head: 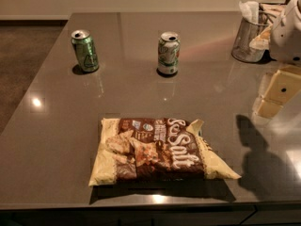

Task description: Move brown chip bag near 7up can

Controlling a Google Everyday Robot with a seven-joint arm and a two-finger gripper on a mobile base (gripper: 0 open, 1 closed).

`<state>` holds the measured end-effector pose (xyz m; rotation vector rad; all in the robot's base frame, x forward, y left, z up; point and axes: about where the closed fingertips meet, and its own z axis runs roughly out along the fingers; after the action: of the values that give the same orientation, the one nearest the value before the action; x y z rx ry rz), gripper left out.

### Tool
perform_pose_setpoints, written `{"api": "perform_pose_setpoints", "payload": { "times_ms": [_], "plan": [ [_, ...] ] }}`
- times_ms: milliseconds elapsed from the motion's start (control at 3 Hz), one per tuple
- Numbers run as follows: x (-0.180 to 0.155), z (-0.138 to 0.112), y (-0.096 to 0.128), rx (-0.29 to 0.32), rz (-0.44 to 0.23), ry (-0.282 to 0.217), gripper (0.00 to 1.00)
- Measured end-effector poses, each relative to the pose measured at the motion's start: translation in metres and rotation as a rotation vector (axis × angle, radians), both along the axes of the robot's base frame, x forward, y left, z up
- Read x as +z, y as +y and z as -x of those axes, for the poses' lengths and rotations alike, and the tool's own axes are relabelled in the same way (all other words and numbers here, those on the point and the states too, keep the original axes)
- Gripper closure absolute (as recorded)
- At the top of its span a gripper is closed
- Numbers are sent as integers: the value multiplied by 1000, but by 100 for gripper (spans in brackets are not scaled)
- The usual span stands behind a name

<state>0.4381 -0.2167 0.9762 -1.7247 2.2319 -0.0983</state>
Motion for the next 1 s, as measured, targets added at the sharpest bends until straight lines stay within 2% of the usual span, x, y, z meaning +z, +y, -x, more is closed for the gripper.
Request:
{"api": "perform_pose_setpoints", "payload": {
  "times_ms": [667,1000],
  "plan": [
    [0,2,2,1,-8,15,0],
    [-12,25,20,40,-50,53,0]
  ]
}}
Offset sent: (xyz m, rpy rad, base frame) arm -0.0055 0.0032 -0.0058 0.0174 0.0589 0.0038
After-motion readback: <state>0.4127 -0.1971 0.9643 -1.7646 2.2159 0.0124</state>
